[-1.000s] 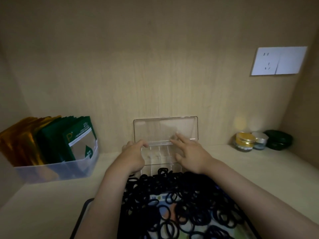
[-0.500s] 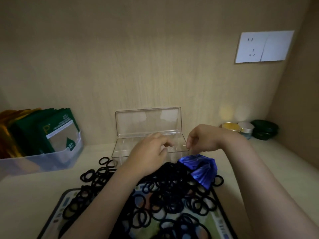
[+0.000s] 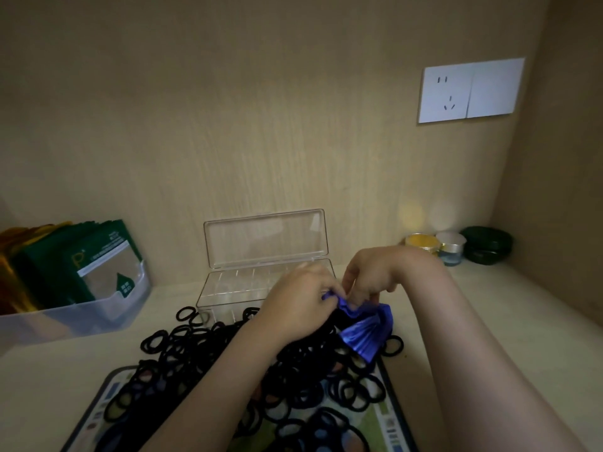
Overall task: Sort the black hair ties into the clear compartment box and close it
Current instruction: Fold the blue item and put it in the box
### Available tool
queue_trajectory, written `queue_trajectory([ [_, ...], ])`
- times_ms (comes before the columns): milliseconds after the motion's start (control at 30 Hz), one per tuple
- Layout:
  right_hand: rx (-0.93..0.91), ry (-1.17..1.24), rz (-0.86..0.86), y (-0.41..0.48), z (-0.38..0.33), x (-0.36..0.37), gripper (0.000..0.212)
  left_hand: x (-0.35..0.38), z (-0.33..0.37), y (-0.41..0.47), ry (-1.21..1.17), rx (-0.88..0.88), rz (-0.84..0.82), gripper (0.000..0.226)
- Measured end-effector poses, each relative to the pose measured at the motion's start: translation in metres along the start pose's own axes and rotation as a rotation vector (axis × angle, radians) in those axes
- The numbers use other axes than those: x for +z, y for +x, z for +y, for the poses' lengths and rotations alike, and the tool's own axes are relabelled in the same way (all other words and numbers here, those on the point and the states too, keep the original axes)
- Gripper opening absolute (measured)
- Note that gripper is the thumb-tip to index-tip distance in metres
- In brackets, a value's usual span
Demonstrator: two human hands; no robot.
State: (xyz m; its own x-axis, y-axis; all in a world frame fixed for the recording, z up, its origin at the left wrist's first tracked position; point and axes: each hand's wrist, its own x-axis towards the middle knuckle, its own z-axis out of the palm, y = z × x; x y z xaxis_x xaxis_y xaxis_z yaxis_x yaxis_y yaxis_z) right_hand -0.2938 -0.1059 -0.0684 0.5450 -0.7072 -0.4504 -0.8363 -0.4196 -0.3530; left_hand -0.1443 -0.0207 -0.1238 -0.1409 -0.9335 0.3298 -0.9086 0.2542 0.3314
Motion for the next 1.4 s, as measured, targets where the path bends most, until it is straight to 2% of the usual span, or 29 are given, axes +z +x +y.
queue_trajectory([
  [67,-0.047,0.044,0.05,-0.01,-0.002,-0.006,0.022,-0.013,0.001,0.001,-0.196,-0.113,0.086,0.017],
  [133,-0.128,0.123,0.088,-0.019,-0.007,-0.011,0.022,-0.032,0.001,0.002,-0.331,-0.186,0.161,0.015],
  [267,-0.285,0.216,0.162,-0.024,-0.025,-0.009,0.029,-0.068,-0.005,-0.004,-0.563,-0.217,0.256,0.013],
  [367,-0.365,0.249,0.263,-0.013,-0.04,-0.001,0.018,-0.088,-0.016,-0.014,-0.739,-0.271,0.343,0.015],
  [433,-0.417,0.328,0.253,-0.007,-0.048,0.005,0.012,-0.097,-0.026,-0.02,-0.82,-0.295,0.371,0.019],
  [567,-0.498,0.517,0.212,0.005,-0.066,0.021,0.013,-0.11,-0.047,-0.029,-0.888,-0.35,0.432,0.017],
  [633,-0.544,0.636,0.204,0.01,-0.076,0.03,0.014,-0.113,-0.06,-0.03,-1.067,-0.413,0.47,0.018],
  [700,-0.58,0.745,0.242,0.014,-0.086,0.037,0.015,-0.115,-0.071,-0.03,-1.433,-0.458,0.411,0.026],
  [733,-0.59,0.792,0.276,0.016,-0.091,0.039,0.016,-0.116,-0.075,-0.031,-1.61,-0.484,0.333,0.037],
  [800,-0.589,0.852,0.344,0.02,-0.098,0.039,0.017,-0.116,-0.082,-0.035,-1.766,-0.51,0.128,0.059],
  [867,-0.575,0.879,0.363,0.024,-0.105,0.036,0.018,-0.113,-0.083,-0.039,-1.608,-0.494,-0.053,0.065],
  [900,-0.568,0.886,0.351,0.026,-0.108,0.034,0.019,-0.111,-0.084,-0.04,-1.484,-0.5,-0.074,0.063],
  [967,-0.547,0.887,0.315,0.029,-0.114,0.03,0.019,-0.107,-0.086,-0.039,-1.301,-0.549,0.067,0.056],
  [1000,-0.534,0.887,0.304,0.031,-0.116,0.029,0.02,-0.106,-0.089,-0.039,-1.231,-0.565,0.171,0.066],
  [1033,-0.517,0.893,0.305,0.033,-0.118,0.028,0.02,-0.107,-0.091,-0.039,-1.179,-0.556,0.242,0.065],
  [1100,-0.465,0.922,0.358,0.037,-0.12,0.028,0.02,-0.11,-0.094,-0.04,-1.068,-0.522,0.298,0.044],
  [1200,-0.388,0.933,0.443,0.039,-0.116,0.027,0.021,-0.114,-0.095,-0.042,-0.942,-0.484,0.271,0.027],
  [1333,-0.422,0.944,0.448,0.036,-0.109,0.026,0.017,-0.118,-0.094,-0.043,-0.697,-0.408,0.11,0.038],
  [1400,-0.451,0.949,0.475,0.034,-0.108,0.025,0.015,-0.119,-0.094,-0.043,-0.634,-0.399,0.095,0.029],
])
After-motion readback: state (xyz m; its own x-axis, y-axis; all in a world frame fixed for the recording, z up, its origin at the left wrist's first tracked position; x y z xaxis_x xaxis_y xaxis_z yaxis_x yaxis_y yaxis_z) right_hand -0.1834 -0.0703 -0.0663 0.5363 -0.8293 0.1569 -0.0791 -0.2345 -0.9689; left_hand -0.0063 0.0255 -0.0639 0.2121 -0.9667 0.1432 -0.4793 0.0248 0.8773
